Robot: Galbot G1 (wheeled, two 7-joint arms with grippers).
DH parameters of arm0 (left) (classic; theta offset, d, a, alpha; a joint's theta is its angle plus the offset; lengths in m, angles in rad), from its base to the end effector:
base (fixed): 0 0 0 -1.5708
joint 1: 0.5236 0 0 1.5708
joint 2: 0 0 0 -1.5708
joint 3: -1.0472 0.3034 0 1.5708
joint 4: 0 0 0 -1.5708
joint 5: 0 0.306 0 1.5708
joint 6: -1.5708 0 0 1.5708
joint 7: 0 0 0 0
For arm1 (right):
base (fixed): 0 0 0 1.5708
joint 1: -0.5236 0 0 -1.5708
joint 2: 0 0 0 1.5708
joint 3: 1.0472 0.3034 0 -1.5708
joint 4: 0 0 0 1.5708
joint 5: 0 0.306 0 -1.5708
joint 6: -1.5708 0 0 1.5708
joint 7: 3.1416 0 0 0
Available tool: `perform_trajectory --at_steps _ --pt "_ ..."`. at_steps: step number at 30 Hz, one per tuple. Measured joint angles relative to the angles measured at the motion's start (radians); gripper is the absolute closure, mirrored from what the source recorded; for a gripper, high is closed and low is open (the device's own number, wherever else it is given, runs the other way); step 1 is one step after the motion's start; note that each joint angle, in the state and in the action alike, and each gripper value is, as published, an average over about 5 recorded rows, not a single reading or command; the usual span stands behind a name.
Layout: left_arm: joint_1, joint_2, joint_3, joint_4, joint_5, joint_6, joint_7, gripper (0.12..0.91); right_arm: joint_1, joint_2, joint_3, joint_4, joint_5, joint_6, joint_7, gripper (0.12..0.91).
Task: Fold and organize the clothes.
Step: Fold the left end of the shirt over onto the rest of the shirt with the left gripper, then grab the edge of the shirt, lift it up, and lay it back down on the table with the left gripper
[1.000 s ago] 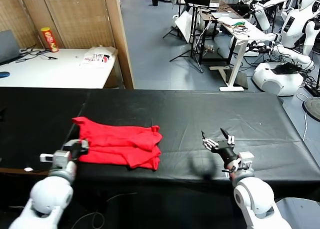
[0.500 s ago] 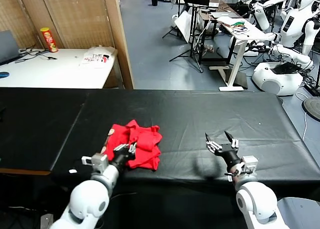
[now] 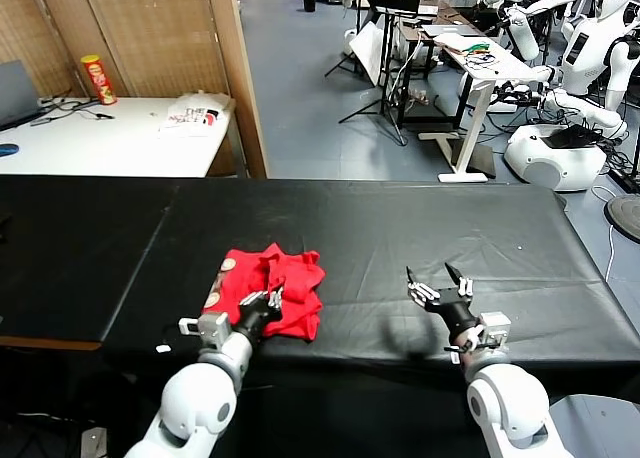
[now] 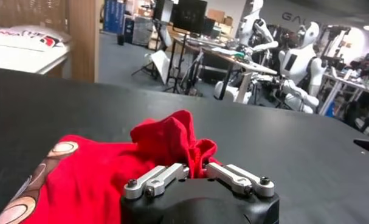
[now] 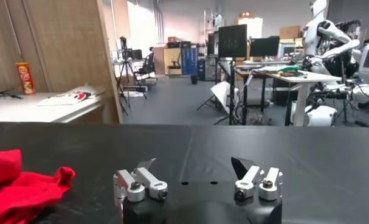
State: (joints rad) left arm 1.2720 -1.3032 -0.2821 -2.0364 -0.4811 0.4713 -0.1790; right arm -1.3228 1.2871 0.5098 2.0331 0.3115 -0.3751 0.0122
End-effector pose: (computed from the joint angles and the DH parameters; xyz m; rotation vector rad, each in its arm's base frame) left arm 0.2193 -0.0192 -0.2321 -0.3427 -2.7562 0.2565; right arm 0.2196 -0.0431 -0.2297 0.2010 -2.9231 -0.0318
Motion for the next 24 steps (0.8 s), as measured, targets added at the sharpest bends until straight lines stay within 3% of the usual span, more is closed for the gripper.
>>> perform_trajectory --at_steps 8,12,18,24 --pt "-0.006 -0.056 0.017 0.013 -0.041 -0.009 -0.020 0.385 0.026 -0.011 -0.031 -0.020 -0.012 0.002 -0.027 0.227" --pt "-0.001 -0.067 0.008 -0.010 -0.100 -0.009 -0.032 0.253 0.046 -0.029 -0.064 -0.030 0.009 0.001 -0.073 0.227" --pt "0.000 -0.020 -0.052 -0.046 -0.036 -0.031 -0.015 0.233 0.115 -0.081 -0.182 -0.056 0.047 0.008 -0.166 0.227" --pt "0.034 0.030 -0.128 -0.037 0.037 -0.052 0.000 0.232 0.226 -0.092 -0.347 -0.106 0.032 -0.004 -0.169 0.227"
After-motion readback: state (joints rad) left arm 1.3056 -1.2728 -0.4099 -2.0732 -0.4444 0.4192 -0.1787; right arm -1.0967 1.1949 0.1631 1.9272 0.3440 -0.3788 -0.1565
